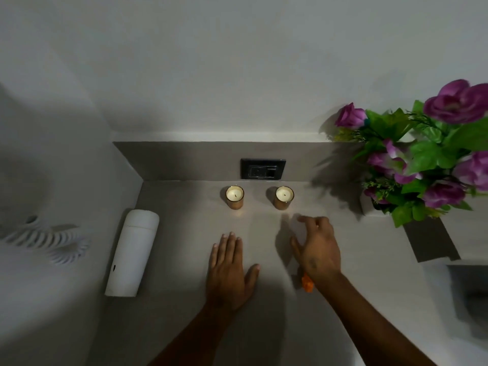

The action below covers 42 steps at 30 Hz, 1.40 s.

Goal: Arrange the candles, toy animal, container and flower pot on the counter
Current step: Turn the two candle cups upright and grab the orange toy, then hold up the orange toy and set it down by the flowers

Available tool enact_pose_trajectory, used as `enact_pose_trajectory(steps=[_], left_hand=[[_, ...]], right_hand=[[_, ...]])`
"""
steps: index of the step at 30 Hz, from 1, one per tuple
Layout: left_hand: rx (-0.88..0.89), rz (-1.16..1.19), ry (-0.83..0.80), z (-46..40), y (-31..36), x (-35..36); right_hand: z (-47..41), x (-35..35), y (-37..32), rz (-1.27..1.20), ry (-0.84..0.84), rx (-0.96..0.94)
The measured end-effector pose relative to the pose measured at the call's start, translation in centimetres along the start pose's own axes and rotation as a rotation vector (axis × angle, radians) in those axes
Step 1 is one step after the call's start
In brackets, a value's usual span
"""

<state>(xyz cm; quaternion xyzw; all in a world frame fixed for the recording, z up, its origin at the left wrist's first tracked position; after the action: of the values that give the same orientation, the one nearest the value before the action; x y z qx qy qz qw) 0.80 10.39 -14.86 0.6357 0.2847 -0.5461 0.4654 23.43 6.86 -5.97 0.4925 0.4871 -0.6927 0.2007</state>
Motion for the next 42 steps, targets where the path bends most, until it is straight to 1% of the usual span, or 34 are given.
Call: enact_pose_trajectory(steps=[3,4,6,10,16,20,22,24,25,26,28,29,30,32,35,39,42], left_hand=[[0.051,-0.096,-0.064,2.2,0.7,0.5],[0.053,-0.114,-0.087,2.5,0.9,0.4],[0.054,-0.134,-0.138,3.0,1.2,0.4],[0.046,-0.169,-0.195,4.4,1.8,0.6],[0.036,-0.177,-0.202,5.8,2.5,0.5],[0.034,-0.179,-0.209,5.9,2.6,0.6],[0.031,-0.181,-0.204,5.9,2.6,0.5],[0.03,-0.168,-0.196,5.9,2.6,0.5],[0.032,-0.164,-0.195,5.9,2.6,0.5],[0.033,-0.164,-0.197,5.9,2.6,0.5],[0.035,-0.172,-0.204,5.9,2.6,0.5],[0.037,-0.176,-0.204,5.8,2.5,0.5],[0.04,-0.177,-0.201,5.8,2.5,0.5],[0.043,-0.17,-0.196,5.8,2.5,0.4],[0.04,-0.159,-0.183,5.8,2.5,0.4],[0.04,-0.152,-0.178,5.7,2.5,0.4],[0.035,-0.132,-0.164,5.7,2.5,0.3]], right_hand=[[5.0,0.4,1.6,0.208,-0.254,0.061],[5.9,0.6,2.1,0.272,-0.311,0.092],[6.7,0.8,2.5,0.339,-0.369,0.13],[6.2,0.6,2.3,0.311,-0.346,0.196],[6.5,0.4,2.7,0.452,-0.345,0.177],[6.4,0.7,3.7,0.396,-0.353,0.203],[5.8,0.9,4.4,0.252,-0.309,0.212],[5.0,0.9,5.3,0.01,-0.262,0.235],[4.6,0.7,5.8,-0.146,-0.211,0.255],[4.1,0.3,6.1,-0.272,-0.134,0.227],[3.2,-0.5,6.4,-0.4,0.003,0.123],[2.9,-0.7,6.5,-0.489,0.052,0.12],[2.6,-0.8,6.8,-0.598,0.096,0.139],[1.8,-0.8,7.5,-0.719,0.192,0.217],[0.9,-0.8,8.5,-0.697,0.265,0.299],[0.4,-0.4,9.2,-0.636,0.259,0.325],[0.4,0.0,9.5,-0.623,0.287,0.351]])
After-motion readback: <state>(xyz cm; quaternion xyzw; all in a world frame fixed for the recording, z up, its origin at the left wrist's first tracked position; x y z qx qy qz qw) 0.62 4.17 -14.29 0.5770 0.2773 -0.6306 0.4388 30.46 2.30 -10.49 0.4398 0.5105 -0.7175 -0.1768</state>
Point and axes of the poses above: each hand's wrist, its own z-axis away from the middle knuckle, its own x-axis out of the palm, y = z × x, the point moved 5 cm from there along -z, towards the middle knuckle, and after that the axes turned 1 degree about -z, right-handed, at the moved point
